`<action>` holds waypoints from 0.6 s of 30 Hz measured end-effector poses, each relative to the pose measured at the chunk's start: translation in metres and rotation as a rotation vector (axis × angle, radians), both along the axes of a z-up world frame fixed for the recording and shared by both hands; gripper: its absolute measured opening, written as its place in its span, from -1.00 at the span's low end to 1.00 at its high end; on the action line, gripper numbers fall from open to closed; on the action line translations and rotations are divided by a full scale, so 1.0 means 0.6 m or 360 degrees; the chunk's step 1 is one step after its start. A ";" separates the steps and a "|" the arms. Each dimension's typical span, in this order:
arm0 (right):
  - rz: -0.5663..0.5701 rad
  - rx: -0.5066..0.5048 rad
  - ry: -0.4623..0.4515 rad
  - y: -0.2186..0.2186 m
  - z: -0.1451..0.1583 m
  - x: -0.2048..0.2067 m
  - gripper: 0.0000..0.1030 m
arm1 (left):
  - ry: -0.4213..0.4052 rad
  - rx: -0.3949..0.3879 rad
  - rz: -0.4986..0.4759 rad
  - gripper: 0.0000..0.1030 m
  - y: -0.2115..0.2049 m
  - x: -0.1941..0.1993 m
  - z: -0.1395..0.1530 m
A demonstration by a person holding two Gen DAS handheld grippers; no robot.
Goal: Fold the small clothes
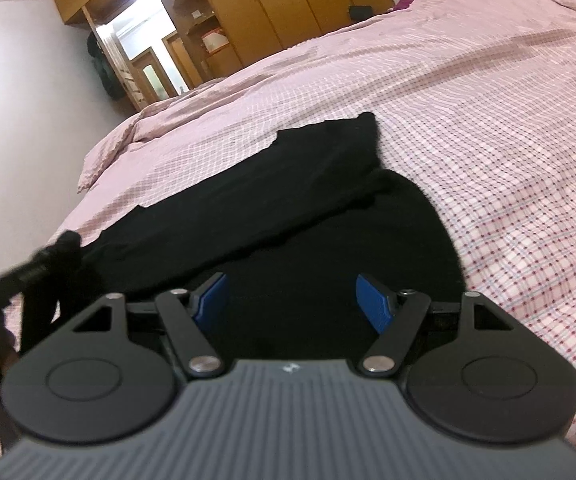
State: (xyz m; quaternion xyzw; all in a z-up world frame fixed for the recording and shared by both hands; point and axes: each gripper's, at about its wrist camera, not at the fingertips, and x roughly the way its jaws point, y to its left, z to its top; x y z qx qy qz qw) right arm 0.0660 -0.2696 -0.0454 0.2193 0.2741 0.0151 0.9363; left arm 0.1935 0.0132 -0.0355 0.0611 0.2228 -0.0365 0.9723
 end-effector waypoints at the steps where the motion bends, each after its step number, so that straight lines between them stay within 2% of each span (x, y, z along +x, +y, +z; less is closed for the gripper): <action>1: -0.0002 0.0003 0.0000 -0.003 -0.001 0.000 0.41 | 0.0031 -0.0002 0.0001 -0.63 -0.001 0.006 -0.008; 5: -0.0010 0.0022 0.0013 -0.013 -0.010 0.001 0.41 | 0.0153 0.0001 0.0017 -0.60 0.005 0.023 -0.040; 7: -0.0010 0.0029 0.0019 -0.016 -0.014 0.002 0.40 | 0.0152 0.0021 0.0023 -0.56 0.001 0.027 -0.050; 12: 0.0002 0.0020 0.0016 -0.015 -0.013 0.002 0.41 | 0.0180 0.0079 0.0031 -0.43 -0.001 0.016 -0.036; 15: 0.0009 0.0017 0.0011 -0.014 -0.011 0.001 0.41 | 0.0200 0.0043 0.0055 -0.17 0.006 0.004 -0.018; 17: 0.0016 0.0017 0.0010 -0.013 -0.010 0.001 0.41 | 0.0199 0.0024 0.0077 0.14 0.015 -0.008 -0.001; 18: 0.0020 0.0017 0.0008 -0.011 -0.009 0.000 0.41 | 0.0194 0.0017 0.0090 0.22 0.020 -0.015 0.005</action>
